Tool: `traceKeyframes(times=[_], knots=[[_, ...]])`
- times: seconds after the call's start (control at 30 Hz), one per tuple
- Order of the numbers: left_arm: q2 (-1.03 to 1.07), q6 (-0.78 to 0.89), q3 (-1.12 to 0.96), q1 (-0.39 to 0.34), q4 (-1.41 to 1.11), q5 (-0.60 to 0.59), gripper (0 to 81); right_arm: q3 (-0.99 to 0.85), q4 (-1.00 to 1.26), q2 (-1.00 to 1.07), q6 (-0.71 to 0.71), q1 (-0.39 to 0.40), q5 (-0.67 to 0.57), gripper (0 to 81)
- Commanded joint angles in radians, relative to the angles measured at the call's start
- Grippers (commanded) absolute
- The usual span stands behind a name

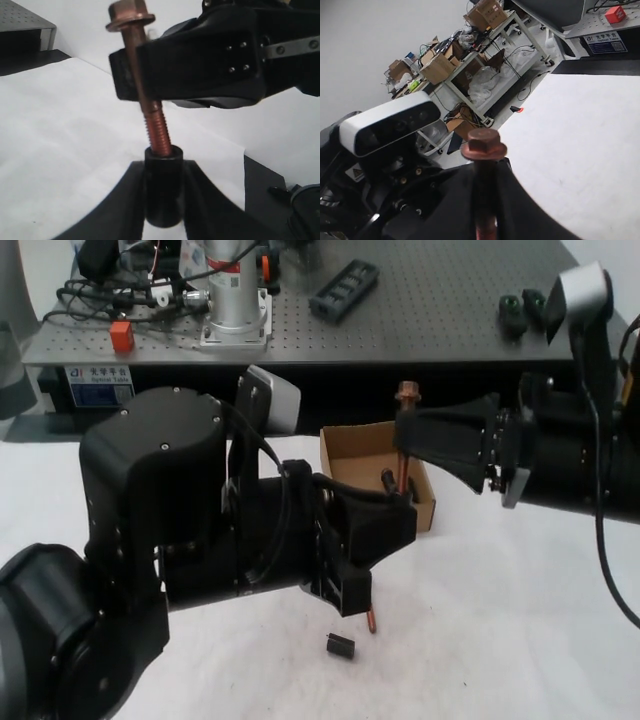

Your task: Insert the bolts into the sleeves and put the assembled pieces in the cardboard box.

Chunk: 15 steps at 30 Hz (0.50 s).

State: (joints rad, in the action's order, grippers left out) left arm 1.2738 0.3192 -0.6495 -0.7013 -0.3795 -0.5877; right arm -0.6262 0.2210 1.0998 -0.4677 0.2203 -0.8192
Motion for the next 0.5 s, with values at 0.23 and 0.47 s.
traceKeyframes(times=[0.23,0.47], knots=[[-0.01,-0.09,-0.01,0.011,-0.05,0.102,0.6,-0.001,-0.013,-0.009,0.13,0.004,-0.115,42.2],[0.053,-0.075,-0.073,0.024,-0.04,0.302,0.6,-0.001,-0.056,-0.091,0.133,-0.199,-0.1,37.8]])
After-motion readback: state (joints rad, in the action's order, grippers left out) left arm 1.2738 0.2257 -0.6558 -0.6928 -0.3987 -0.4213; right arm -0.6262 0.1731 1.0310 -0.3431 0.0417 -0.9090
